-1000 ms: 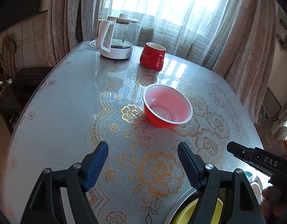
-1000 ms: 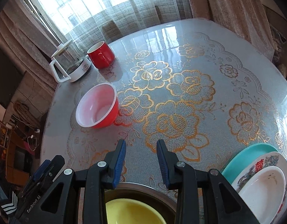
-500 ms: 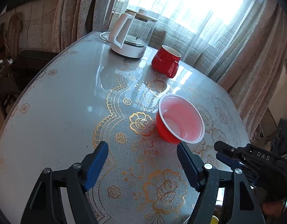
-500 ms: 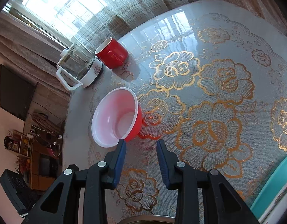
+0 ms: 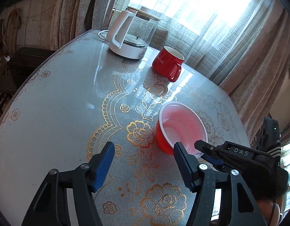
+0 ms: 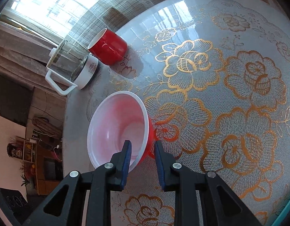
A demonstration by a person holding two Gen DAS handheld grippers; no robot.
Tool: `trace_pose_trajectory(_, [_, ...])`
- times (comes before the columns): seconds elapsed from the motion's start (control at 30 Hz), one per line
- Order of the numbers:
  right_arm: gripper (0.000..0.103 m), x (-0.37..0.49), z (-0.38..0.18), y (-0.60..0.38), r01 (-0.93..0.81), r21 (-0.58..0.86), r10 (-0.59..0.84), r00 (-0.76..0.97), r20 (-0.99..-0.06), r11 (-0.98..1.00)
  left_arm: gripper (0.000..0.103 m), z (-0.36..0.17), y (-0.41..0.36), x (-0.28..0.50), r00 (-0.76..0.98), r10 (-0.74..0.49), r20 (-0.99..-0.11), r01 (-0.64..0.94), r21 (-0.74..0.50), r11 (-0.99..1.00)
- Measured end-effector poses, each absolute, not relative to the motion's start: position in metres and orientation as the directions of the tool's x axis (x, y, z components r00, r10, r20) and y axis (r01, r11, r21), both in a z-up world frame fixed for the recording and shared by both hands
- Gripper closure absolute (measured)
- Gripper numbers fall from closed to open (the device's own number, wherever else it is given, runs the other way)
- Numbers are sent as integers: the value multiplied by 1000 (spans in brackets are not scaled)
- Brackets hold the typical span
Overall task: Organize plates and bowls
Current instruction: 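Reach to the red bowl and close both tools on its rim, then lift the red bowl with both tools and lower it into the yellow bowl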
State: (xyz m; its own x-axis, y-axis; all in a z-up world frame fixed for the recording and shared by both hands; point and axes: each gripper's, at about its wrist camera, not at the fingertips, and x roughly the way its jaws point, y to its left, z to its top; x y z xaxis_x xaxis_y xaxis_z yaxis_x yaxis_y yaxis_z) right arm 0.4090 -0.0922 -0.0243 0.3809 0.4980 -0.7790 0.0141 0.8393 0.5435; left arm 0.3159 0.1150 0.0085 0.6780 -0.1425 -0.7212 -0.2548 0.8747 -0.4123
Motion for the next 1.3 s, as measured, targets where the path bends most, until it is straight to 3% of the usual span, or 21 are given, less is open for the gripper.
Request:
trace_pose_trajectory(0.17, [91,404,-23,-98,0,549,508,380,-773,836,41,8,110,328,678,-173,-715,-232,-431,872])
trace_pose_trajectory(0.37, [92,393,-17,-111,-4,508,473,370,-800,861,45,-2,92,343,640,-199,-742,-205,-414,887])
trace_pose_trajectory(0.47, [92,387,-17,-119,2,495,460,368,-808,869,55,-10,81,351,609,-212,-764,-186,-398,898])
trace_pose_trajectory(0.7, [92,381,-22,-129,23,516,474,365,-802,856,89,-20,64,353,567,-252,-784,-149,-398,905])
trace_pose_trajectory(0.77, [92,378,-20,-129,24,519,475,367,-800,855,94,-18,60,350,567,-231,-791,-143,-371,918])
trace_pose_trajectory(1.3, [93,321,28,-134,-29,531,482,465,-743,847,94,11,54,287,658,-247,-712,-116,-420,900])
